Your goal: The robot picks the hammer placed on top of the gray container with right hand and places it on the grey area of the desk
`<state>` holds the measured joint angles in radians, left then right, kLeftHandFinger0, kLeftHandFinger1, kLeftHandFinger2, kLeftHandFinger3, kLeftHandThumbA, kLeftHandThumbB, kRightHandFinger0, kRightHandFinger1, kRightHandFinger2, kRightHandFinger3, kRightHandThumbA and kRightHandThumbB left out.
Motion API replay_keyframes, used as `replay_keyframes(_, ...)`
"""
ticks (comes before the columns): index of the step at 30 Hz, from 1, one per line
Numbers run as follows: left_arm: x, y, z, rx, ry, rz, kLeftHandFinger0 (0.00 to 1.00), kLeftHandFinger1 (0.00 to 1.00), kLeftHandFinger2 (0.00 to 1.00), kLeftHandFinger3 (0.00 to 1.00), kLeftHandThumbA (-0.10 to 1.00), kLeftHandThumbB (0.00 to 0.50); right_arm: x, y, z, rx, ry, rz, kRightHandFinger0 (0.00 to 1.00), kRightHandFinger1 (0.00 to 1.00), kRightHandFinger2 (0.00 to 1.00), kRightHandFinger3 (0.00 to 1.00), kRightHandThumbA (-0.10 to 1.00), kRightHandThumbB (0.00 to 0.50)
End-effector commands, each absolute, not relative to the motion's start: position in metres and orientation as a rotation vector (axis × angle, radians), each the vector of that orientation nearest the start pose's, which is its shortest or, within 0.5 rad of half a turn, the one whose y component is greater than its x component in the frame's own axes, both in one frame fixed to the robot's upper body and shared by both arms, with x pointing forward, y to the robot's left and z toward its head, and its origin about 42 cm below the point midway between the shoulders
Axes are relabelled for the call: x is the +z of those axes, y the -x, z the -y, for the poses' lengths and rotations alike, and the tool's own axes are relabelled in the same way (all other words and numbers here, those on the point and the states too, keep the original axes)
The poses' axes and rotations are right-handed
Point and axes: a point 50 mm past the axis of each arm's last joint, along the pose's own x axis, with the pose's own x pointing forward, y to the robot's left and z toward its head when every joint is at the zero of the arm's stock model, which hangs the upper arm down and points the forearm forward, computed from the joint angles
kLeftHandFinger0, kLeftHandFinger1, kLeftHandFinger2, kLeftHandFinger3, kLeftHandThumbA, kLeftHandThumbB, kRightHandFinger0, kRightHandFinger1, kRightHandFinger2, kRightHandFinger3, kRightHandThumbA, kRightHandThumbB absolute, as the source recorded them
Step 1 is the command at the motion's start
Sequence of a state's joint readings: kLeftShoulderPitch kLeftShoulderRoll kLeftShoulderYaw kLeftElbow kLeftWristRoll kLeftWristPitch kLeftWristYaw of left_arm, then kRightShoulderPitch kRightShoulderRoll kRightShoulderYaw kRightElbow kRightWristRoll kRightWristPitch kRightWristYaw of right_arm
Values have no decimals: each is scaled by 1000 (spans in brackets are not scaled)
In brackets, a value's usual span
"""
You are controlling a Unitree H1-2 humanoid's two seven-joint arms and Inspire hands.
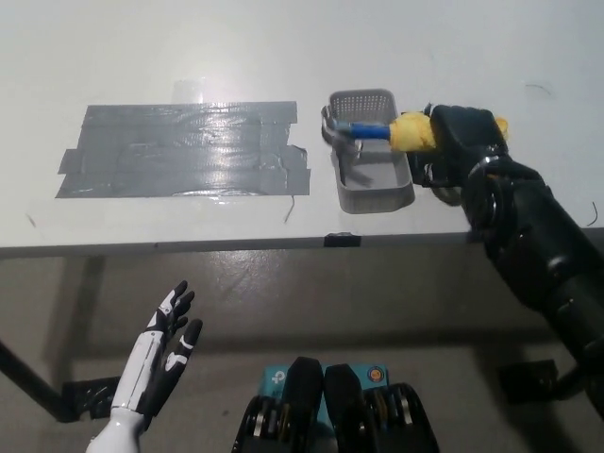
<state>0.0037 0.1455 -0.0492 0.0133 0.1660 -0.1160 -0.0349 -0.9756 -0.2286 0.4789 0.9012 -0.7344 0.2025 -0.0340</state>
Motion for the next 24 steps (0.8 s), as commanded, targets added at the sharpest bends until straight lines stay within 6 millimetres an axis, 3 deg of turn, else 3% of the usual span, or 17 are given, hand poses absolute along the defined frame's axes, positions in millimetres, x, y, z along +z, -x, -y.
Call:
replay_keyframes(1, 120, -292, -244, -124, -341, 158, 1000, 1000, 1000, 1000, 896, 88, 269, -560, 161, -4, 1429, 295, 0, 305, 686, 202, -100, 234)
replay_keyframes(4, 122, -292, -244, -127, -351, 163, 1000, 1000, 1000, 1000, 897, 85, 264, -561, 164, -7, 1423, 296, 0, 361, 738, 164, -100, 199)
replay_keyframes(6, 122, -292, -244, -132, -352, 160, 1000, 1000, 1000, 1000, 911, 85, 262, -560, 166, -17, 1420, 308, 0, 373, 746, 201, -100, 195)
replay_keyframes(9, 122, -292, -244, -135, -355, 158, 1000, 1000, 1000, 1000, 912, 81, 260, -560, 168, -30, 1412, 336, 0, 395, 772, 142, -100, 190)
replay_keyframes(10, 123, -295, -244, -136, -355, 163, 1000, 1000, 1000, 1000, 909, 83, 263, -561, 170, -38, 1399, 343, 1, 410, 789, 201, -100, 189)
replay_keyframes(15, 123, -296, -244, -141, -353, 168, 1000, 1000, 1000, 1000, 901, 72, 271, -563, 174, -65, 1330, 380, 2, 419, 787, 131, -100, 131)
replay_keyframes(17, 123, -296, -244, -144, -353, 166, 1000, 1000, 1000, 1000, 897, 61, 277, -563, 175, -91, 1292, 420, 0, 456, 840, 203, -100, 105)
replay_keyframes(18, 123, -296, -244, -145, -354, 173, 1000, 1000, 1000, 1000, 895, 59, 284, -563, 175, -108, 1253, 456, 20, 522, 855, 377, -100, 128)
replay_keyframes(19, 123, -296, -244, -147, -355, 176, 1000, 1000, 1000, 1000, 892, 53, 294, -565, 174, -110, 1220, 465, 38, 545, 852, 650, -100, 112)
replay_keyframes(20, 123, -296, -244, -149, -356, 175, 1000, 1000, 1000, 1000, 893, 55, 303, -565, 172, -125, 1210, 480, 14, 494, 848, 797, -100, 109)
replay_keyframes(21, 123, -297, -244, -149, -352, 176, 1000, 1000, 1000, 1000, 894, 57, 312, -565, 170, -146, 1205, 512, 3, 468, 846, 823, -100, 129)
replay_keyframes(22, 123, -297, -244, -148, -354, 178, 1000, 1000, 1000, 1000, 895, 53, 323, -565, 168, -158, 1150, 575, 0, 437, 817, 784, -100, 184)
replay_keyframes(24, 123, -298, -244, -148, -353, 180, 1000, 1000, 1000, 1000, 895, 54, 333, -565, 165, -163, 1147, 582, 0, 416, 822, 825, -100, 169)
